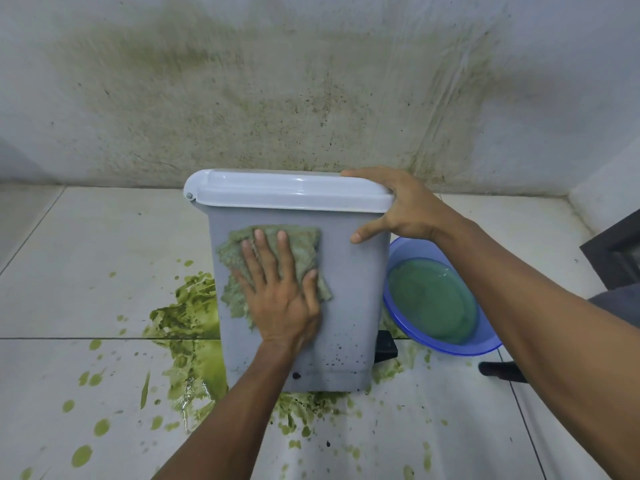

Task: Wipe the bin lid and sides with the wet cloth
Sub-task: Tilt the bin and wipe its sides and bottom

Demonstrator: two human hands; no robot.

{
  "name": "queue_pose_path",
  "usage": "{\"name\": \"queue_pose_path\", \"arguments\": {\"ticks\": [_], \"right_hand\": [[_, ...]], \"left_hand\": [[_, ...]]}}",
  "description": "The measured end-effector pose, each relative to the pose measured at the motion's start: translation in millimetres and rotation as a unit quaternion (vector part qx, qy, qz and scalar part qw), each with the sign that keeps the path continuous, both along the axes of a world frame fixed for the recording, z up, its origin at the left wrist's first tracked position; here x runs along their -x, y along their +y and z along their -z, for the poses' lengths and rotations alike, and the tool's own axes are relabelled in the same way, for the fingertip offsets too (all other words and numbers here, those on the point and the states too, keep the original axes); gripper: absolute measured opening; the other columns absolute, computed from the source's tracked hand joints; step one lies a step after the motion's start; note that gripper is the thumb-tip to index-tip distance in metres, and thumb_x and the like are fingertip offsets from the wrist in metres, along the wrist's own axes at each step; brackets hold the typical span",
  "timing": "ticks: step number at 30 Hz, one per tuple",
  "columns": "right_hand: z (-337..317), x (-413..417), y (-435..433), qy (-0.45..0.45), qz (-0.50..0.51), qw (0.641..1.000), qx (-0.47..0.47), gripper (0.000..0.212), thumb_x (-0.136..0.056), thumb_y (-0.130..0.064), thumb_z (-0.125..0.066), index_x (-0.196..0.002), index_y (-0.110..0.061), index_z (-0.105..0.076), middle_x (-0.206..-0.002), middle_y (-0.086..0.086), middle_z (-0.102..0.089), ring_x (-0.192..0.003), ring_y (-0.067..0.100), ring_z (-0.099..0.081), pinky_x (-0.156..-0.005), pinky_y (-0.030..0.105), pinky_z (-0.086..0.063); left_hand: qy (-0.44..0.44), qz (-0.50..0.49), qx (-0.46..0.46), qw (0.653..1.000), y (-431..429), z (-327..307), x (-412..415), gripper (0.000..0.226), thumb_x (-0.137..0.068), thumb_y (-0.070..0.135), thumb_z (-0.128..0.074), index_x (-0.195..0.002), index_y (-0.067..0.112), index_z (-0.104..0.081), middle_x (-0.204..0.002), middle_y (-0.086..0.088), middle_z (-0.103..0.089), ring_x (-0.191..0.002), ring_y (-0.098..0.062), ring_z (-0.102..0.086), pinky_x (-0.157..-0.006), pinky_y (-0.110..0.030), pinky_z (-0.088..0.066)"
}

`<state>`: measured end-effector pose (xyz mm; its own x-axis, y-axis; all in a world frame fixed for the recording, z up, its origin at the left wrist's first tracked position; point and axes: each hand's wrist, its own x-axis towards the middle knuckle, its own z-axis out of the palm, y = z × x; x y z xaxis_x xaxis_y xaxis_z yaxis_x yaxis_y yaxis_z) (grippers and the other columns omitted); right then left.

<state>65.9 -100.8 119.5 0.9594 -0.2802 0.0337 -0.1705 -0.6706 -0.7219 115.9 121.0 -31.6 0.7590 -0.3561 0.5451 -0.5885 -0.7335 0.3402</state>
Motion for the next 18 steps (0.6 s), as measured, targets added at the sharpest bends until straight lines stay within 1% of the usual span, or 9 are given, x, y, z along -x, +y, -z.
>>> {"name": "queue_pose_path", "arguments": {"ticks": [2, 5, 6, 8, 11, 13, 15, 16, 18], "right_hand": [[2.0, 0.0, 0.7, -0.009, -0.001, 1.000, -0.002, 0.090, -0.051, -0.038, -0.098, -0.134, -0.035, -0.062, -0.133, -0.018, -0.057, -0.122, 0.003, -0.052, -0.108, 0.026, -0.041], [6.0, -2.0, 0.4, -0.030, 0.020, 0.999, -0.034, 0.069, -0.065, -0.058, -0.082, -0.128, -0.036, -0.066, -0.129, -0.017, -0.062, -0.119, 0.004, -0.056, -0.107, 0.029, -0.043], [6.3, -3.2, 0.2, -0.034, 0.029, 0.998, -0.043, 0.059, -0.073, -0.057, -0.078, -0.126, -0.036, -0.067, -0.128, -0.017, -0.063, -0.120, 0.004, -0.057, -0.108, 0.031, -0.043], [6.7, -5.2, -0.3, -0.041, 0.037, 0.997, -0.057, 0.040, -0.086, -0.044, -0.073, -0.125, -0.035, -0.069, -0.129, -0.017, -0.064, -0.121, 0.003, -0.057, -0.111, 0.034, -0.042], [6.6, -2.8, 1.0, -0.036, 0.035, 0.996, -0.079, 0.035, -0.090, -0.036, -0.072, -0.126, -0.035, -0.069, -0.130, -0.017, -0.063, -0.122, 0.002, -0.055, -0.110, 0.029, -0.041], [8.0, -1.2, 1.5, -0.037, 0.033, 0.997, -0.062, 0.040, -0.088, -0.041, -0.073, -0.127, -0.038, -0.067, -0.131, -0.017, -0.062, -0.123, 0.003, -0.054, -0.108, 0.027, -0.041], [8.1, -0.3, 1.9, -0.035, 0.028, 0.998, -0.044, 0.045, -0.084, -0.046, -0.076, -0.128, -0.039, -0.066, -0.130, -0.015, -0.062, -0.121, 0.005, -0.055, -0.105, 0.026, -0.043], [7.6, -0.2, 2.1, -0.035, 0.025, 0.998, -0.042, 0.047, -0.083, -0.046, -0.077, -0.128, -0.038, -0.066, -0.130, -0.015, -0.063, -0.121, 0.005, -0.056, -0.105, 0.026, -0.044], [6.6, -0.3, 1.4, -0.035, 0.023, 0.998, -0.039, 0.051, -0.081, -0.045, -0.080, -0.129, -0.035, -0.066, -0.131, -0.015, -0.063, -0.121, 0.005, -0.057, -0.105, 0.025, -0.044]], "left_hand": [[-0.005, 0.018, 0.004, 1.000, -28.7, -13.7, 10.1, 0.075, -0.101, 0.048, -0.043, -0.161, 0.013, -0.015, -0.168, -0.018, -0.008, -0.156, -0.040, -0.004, -0.123, -0.064, -0.003], [-0.056, 0.124, -0.035, 0.990, -53.9, -20.2, 26.4, 0.071, -0.101, 0.049, -0.045, -0.160, 0.017, -0.025, -0.167, -0.015, -0.013, -0.157, -0.034, -0.003, -0.124, -0.059, -0.001], [-0.073, 0.162, -0.053, 0.983, -51.0, -16.5, 29.2, 0.070, -0.101, 0.049, -0.047, -0.160, 0.018, -0.027, -0.167, -0.013, -0.015, -0.157, -0.032, -0.004, -0.125, -0.059, -0.004], [-0.107, 0.201, -0.088, 0.970, -28.7, -2.1, 25.2, 0.069, -0.101, 0.051, -0.049, -0.160, 0.022, -0.029, -0.169, -0.009, -0.016, -0.158, -0.029, -0.009, -0.125, -0.056, -0.010], [-0.101, 0.143, -0.105, 0.979, 23.1, 20.5, 8.1, 0.070, -0.102, 0.057, -0.037, -0.162, 0.024, -0.022, -0.171, -0.005, -0.005, -0.158, -0.028, -0.004, -0.125, -0.055, -0.004], [-0.048, 0.059, -0.065, 0.995, 32.1, 20.1, 0.8, 0.072, -0.103, 0.056, -0.032, -0.162, 0.021, -0.014, -0.171, -0.009, -0.001, -0.158, -0.032, 0.000, -0.124, -0.059, -0.003], [0.013, -0.007, -0.011, 1.000, 9.9, 3.4, 5.2, 0.075, -0.102, 0.051, -0.037, -0.163, 0.017, -0.008, -0.169, -0.016, -0.003, -0.157, -0.038, 0.001, -0.122, -0.065, -0.004], [0.025, -0.013, 0.005, 1.000, -6.2, -5.9, 10.7, 0.076, -0.101, 0.048, -0.040, -0.162, 0.015, -0.009, -0.169, -0.019, -0.005, -0.156, -0.041, 0.000, -0.122, -0.066, -0.003], [0.001, 0.042, -0.003, 0.999, -35.6, -15.0, 24.4, 0.075, -0.100, 0.046, -0.045, -0.162, 0.014, -0.016, -0.168, -0.019, -0.009, -0.156, -0.041, -0.004, -0.123, -0.064, -0.001]]}}
